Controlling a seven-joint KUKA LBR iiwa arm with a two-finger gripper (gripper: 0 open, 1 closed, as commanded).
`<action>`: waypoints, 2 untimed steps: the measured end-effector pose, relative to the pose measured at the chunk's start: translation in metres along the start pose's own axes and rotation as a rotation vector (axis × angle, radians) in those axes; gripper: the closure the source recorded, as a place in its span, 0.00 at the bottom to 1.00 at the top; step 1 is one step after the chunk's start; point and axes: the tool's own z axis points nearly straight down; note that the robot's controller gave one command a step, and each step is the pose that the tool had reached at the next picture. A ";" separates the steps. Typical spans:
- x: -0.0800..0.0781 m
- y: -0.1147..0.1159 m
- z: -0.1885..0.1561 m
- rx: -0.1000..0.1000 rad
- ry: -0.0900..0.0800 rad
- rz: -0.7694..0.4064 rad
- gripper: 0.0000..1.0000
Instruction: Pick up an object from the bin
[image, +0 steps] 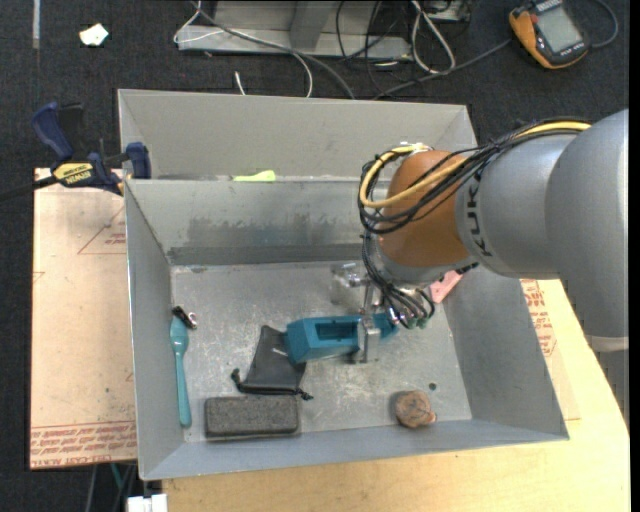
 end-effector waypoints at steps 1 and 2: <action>0.011 0.018 -0.004 0.005 0.001 0.083 1.00; 0.011 0.019 -0.004 0.005 0.001 0.083 1.00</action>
Offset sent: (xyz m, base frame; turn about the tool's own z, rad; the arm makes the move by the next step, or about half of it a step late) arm 0.0000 0.0000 0.0000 0.0000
